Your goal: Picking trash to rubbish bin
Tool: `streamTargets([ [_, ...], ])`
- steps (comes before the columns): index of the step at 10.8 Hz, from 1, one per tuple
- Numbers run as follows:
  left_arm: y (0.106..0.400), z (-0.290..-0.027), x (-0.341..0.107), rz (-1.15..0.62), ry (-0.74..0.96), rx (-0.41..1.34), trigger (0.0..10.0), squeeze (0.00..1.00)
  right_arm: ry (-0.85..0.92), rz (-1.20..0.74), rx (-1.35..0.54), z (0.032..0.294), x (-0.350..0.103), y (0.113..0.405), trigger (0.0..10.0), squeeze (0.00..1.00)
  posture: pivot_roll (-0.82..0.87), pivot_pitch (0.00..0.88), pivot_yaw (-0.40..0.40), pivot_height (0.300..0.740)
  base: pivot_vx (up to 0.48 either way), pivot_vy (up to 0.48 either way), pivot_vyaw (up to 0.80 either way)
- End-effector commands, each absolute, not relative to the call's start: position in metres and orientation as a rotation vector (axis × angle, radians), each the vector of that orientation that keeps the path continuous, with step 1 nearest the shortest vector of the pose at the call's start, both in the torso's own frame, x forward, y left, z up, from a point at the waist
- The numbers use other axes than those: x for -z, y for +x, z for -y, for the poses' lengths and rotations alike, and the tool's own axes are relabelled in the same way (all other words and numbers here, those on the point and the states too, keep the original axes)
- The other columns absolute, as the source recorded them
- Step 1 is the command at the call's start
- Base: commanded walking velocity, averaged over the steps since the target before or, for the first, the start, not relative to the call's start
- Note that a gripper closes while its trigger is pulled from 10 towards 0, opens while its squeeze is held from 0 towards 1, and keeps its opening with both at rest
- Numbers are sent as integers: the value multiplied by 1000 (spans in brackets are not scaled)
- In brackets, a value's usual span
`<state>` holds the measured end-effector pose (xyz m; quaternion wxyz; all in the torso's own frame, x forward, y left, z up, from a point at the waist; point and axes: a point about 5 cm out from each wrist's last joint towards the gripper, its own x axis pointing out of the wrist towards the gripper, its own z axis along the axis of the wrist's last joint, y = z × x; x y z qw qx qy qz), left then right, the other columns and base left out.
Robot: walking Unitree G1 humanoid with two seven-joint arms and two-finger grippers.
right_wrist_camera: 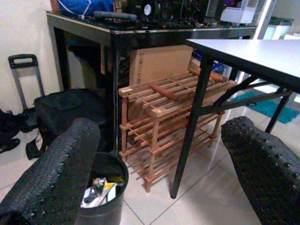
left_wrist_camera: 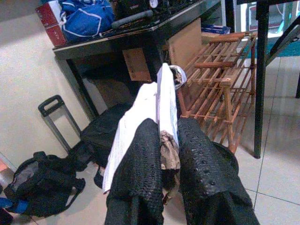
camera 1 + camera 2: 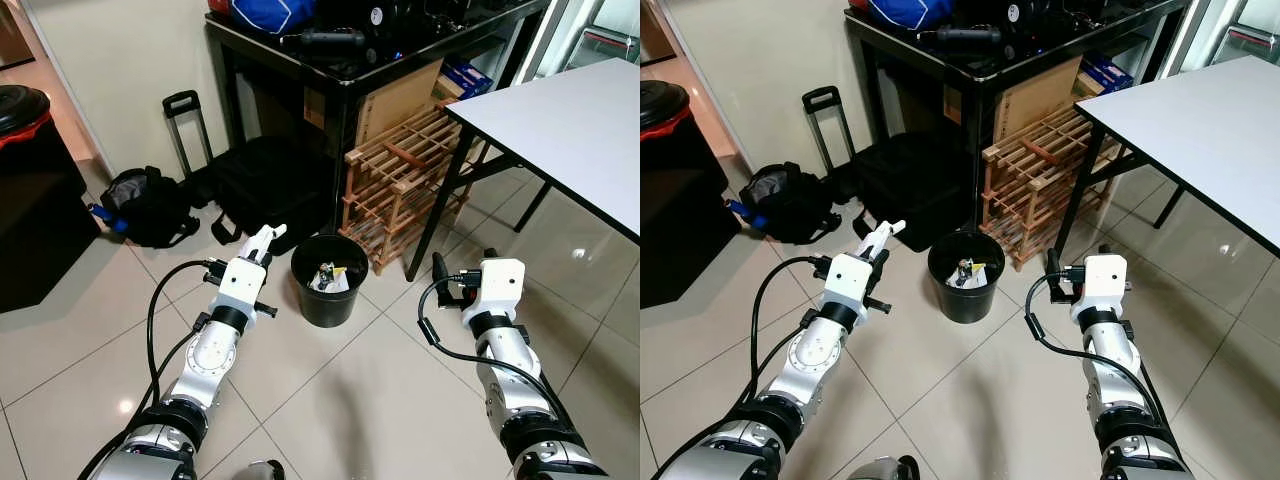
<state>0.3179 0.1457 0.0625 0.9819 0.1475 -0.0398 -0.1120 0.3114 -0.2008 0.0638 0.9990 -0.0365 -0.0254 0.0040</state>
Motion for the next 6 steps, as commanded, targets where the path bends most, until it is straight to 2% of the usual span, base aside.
streamTargets([
  [1, 316, -147, -61, 78, 309, 240, 10000, 0, -75, 47, -17, 200, -64, 312, 10000, 0, -47, 50, 19, 740, 0, 0, 0],
  [6, 316, -148, -61, 73, 309, 239, 10000, 0, -70, 46, -19, 198, -63, 312, 10000, 0, -44, 39, 22, 740, 0, 0, 0],
])
